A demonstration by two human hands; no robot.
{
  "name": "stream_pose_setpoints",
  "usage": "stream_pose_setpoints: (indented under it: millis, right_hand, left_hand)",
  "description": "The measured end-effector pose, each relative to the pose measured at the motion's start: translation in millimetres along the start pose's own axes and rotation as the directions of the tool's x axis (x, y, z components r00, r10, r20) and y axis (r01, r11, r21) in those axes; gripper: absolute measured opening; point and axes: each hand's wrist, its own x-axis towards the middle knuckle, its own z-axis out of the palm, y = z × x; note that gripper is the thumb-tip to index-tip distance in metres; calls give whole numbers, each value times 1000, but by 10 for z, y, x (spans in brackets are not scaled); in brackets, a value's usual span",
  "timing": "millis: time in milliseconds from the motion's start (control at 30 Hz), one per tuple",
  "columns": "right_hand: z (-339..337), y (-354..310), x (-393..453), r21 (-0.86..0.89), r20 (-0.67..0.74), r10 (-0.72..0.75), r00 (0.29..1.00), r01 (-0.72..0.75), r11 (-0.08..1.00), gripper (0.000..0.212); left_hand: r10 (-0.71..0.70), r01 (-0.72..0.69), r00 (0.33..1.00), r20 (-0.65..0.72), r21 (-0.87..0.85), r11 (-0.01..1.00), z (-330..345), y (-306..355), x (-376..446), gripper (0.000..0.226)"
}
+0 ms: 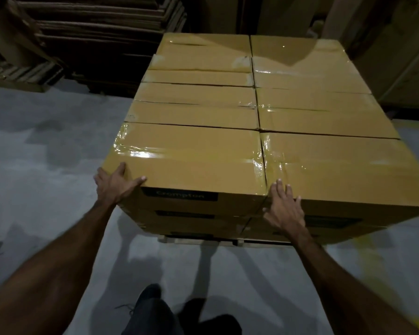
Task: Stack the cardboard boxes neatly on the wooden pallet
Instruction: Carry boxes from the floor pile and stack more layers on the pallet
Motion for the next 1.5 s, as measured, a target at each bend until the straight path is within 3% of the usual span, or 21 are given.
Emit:
stream_pose_setpoints:
  millis: [100, 167, 233, 333, 500, 800, 1033, 1300, 1500]
  right_hand:
    - [-101, 3, -48, 124, -73, 31, 997, -22, 992, 74]
    - [-207, -19, -62, 180, -123, 69, 990, -46, 983, 63]
    - [-306, -25, -23, 185, -149, 78, 986, -49, 982, 64]
    - [-441, 2, 223, 196, -146, 9, 989, 20, 980, 70]
    - [-565, -48, 954, 164, -157, -114, 981, 139, 977, 76]
    - [-706, -132, 2255, 128, -179, 9, 984, 14, 992, 98]
    - [-609, -105, 2358, 114, -196, 25, 980, -2, 993, 100]
    - [-551, -116, 2353, 93, -220, 31, 975, -10, 996, 89]
    - [-602, -139, 2390, 84, -196, 38, 980, -22, 996, 93]
  left_hand:
    - [13, -22, 997, 79, 111, 994, -20, 180, 1, 111]
    - [56, -72, 990, 129, 125, 990, -10, 366, 1, 126]
    - [62, -84, 988, 144, 150, 985, 37, 544, -34, 132]
    - [80, -106, 989, 125, 213, 971, 36, 762, -98, 109]
    - [122, -144, 985, 122, 193, 970, 31, 831, 321, 106]
    - [83, -79, 996, -27, 117, 990, -243, 905, 1604, 121]
    - [39, -34, 994, -104, 51, 998, -237, 1070, 1958, 118]
    - [29, -25, 991, -130, 33, 999, -197, 1086, 1983, 116]
    - [42, -33, 994, -104, 84, 996, -218, 1120, 1976, 140]
